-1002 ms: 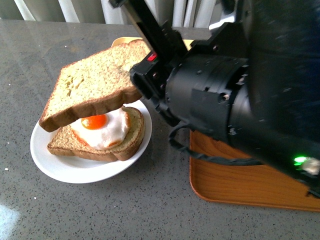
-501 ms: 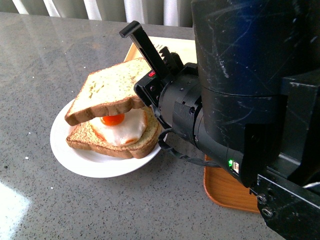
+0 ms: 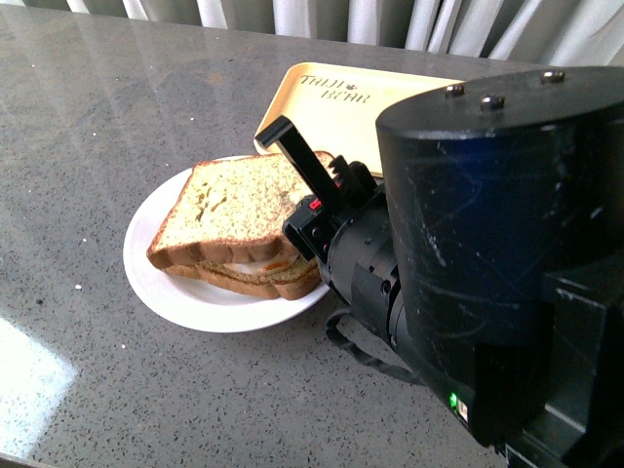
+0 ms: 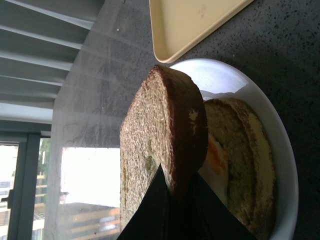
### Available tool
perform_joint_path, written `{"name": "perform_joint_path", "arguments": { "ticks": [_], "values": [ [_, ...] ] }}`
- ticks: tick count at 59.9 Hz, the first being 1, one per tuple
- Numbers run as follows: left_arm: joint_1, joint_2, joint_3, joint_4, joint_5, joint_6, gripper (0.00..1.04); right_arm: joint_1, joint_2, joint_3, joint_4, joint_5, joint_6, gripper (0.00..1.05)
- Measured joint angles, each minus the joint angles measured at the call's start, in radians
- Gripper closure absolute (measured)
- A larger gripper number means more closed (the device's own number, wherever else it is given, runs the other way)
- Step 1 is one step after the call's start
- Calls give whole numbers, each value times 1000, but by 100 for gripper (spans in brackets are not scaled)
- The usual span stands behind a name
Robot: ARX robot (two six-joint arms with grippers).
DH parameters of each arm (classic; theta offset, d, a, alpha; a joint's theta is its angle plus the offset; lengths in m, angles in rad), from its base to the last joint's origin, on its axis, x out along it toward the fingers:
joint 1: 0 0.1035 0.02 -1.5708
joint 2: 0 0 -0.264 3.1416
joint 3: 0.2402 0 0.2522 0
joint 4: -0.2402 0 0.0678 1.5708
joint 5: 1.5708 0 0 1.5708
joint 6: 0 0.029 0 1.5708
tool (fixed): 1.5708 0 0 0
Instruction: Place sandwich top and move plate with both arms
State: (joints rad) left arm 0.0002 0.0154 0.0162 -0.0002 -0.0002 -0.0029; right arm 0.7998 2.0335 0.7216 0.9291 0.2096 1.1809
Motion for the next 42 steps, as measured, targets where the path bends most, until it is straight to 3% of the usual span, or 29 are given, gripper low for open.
{"name": "perform_joint_path", "arguments": {
  "ticks": [17,29,42],
  "values": [
    [0,0,0,0,0,0,9,9,-2,-42,14,1,-4,40],
    [0,0,0,0,0,0,9,4,-28,-76,21,0,-13,9],
    [0,0,0,0,0,0,9,-34,-120,-151,29,-31,-39,9]
  ]
}}
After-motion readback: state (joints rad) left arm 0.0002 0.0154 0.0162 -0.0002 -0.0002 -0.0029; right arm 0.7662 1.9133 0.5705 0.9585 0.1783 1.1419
